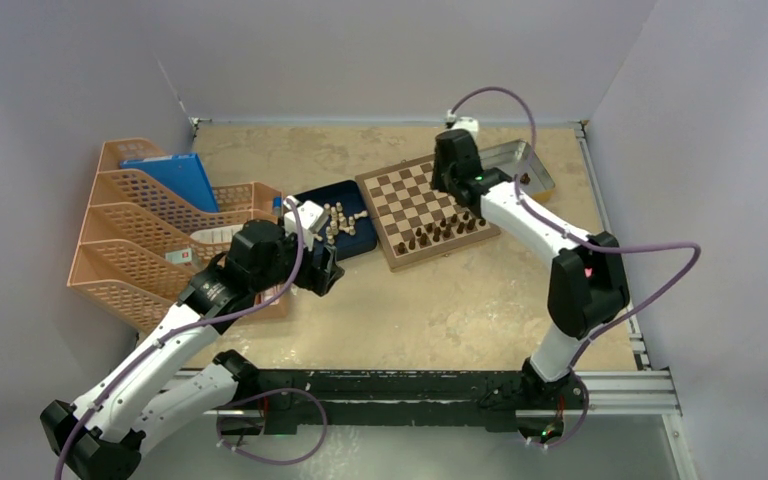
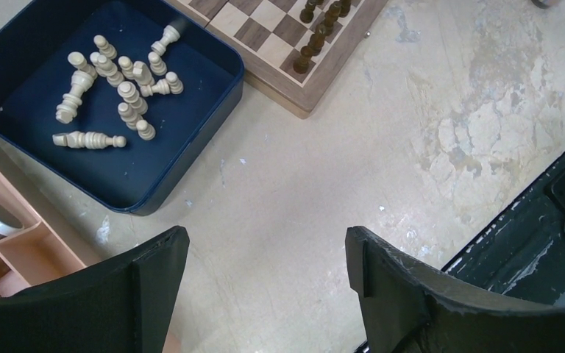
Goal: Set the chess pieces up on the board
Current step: Place the chess piece on the chessboard, then pick up the chess piece from the storage box.
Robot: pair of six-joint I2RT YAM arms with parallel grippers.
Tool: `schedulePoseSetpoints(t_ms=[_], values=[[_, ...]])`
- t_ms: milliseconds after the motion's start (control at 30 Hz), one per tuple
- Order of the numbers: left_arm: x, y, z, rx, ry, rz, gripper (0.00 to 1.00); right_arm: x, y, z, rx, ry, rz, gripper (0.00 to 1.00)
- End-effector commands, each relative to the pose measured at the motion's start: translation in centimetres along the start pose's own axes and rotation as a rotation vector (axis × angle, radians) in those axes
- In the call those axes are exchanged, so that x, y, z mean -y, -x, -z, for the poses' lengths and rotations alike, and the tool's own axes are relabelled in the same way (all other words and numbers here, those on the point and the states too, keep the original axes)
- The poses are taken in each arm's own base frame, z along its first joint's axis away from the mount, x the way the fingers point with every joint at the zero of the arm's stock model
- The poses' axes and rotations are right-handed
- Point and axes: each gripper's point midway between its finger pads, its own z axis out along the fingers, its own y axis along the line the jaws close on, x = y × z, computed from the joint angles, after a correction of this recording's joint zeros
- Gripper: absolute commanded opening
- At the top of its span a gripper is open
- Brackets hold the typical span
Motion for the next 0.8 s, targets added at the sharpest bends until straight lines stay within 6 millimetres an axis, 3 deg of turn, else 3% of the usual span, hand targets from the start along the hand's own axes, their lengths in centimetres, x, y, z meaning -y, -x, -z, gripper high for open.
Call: schedulePoseSetpoints(t_ms=[0, 167, 400, 767], values=[[1.3, 2.0, 0.6, 0.049, -0.058, 0.002, 0.78, 5.9, 7.7, 1.2, 0.23, -0.156, -0.172, 0.36], [1.2, 1.2, 0.3, 0.051, -0.066, -0.013, 0.78, 12.4, 9.5, -0.1, 0.274, -0.275, -0.233, 0.38], [1.5, 0.9, 0.0, 0.044, -0.092, -0.027, 0.74, 19.2, 8.6, -4.5, 0.244, -0.439, -0.273, 0.42], [1.4, 0.4, -0.2, 0.028, -0.089, -0.035, 0.72, 23.2, 5.6, -11.6, 0.086, -0.501, -0.015, 0.51]])
